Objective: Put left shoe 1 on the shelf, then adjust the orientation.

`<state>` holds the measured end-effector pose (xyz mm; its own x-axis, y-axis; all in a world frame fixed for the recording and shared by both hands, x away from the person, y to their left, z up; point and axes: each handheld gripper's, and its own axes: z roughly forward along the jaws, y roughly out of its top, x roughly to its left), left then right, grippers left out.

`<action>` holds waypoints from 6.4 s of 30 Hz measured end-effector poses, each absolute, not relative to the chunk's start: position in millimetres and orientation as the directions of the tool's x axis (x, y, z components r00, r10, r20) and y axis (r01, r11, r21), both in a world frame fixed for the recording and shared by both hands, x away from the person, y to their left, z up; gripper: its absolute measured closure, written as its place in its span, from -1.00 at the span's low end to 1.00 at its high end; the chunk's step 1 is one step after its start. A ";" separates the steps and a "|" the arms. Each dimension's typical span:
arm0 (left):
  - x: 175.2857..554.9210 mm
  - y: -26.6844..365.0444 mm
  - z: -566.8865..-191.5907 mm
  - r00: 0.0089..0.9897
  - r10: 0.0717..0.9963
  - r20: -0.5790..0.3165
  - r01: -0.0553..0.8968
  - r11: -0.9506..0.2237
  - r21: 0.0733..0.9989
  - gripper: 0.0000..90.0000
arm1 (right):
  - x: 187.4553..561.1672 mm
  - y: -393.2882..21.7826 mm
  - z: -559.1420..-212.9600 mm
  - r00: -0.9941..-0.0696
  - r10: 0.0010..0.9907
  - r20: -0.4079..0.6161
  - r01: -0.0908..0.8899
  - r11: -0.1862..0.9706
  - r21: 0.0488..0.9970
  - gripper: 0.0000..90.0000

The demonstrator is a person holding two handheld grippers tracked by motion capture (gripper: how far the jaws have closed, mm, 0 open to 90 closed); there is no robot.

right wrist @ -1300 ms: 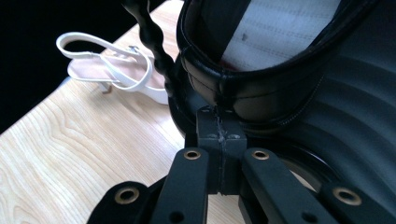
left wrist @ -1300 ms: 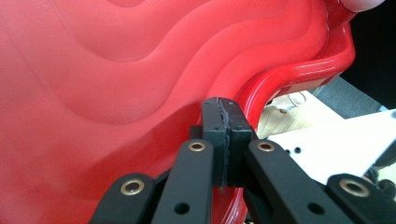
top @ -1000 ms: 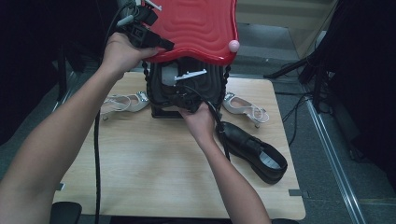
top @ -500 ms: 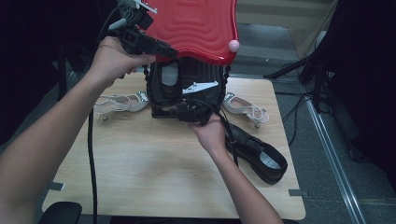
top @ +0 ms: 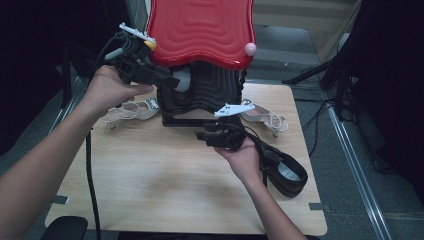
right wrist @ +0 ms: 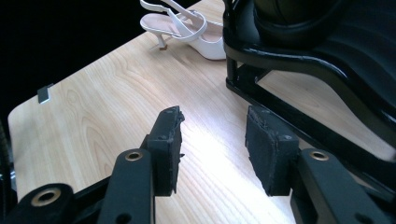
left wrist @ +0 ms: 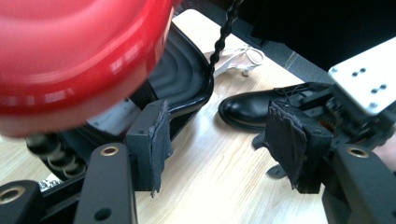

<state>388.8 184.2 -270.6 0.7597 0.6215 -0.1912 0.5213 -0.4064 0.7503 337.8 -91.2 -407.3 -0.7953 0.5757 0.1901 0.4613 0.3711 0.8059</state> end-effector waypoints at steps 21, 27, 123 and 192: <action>365.8 182.7 -351.3 0.750 0.622 -0.224 0.558 -0.414 0.719 -0.12 | 314.4 -129.7 -442.3 -0.768 0.598 0.227 0.524 0.386 0.759 0.18; 357.0 179.0 -374.2 0.758 0.604 -0.245 0.567 -0.424 0.706 -0.11 | 309.6 -139.9 -448.9 -0.750 0.617 0.238 0.547 0.377 0.747 0.18; 313.5 184.9 -466.9 0.756 0.581 -0.301 0.598 -0.427 0.678 -0.03 | 306.4 -261.9 -469.8 -0.511 0.807 0.296 0.774 0.282 0.567 0.82; 323.9 170.1 -460.3 0.700 0.659 -0.276 0.620 -0.368 0.693 1.00 | 347.9 -165.4 -435.2 -0.741 0.637 0.211 0.572 0.435 0.695 1.00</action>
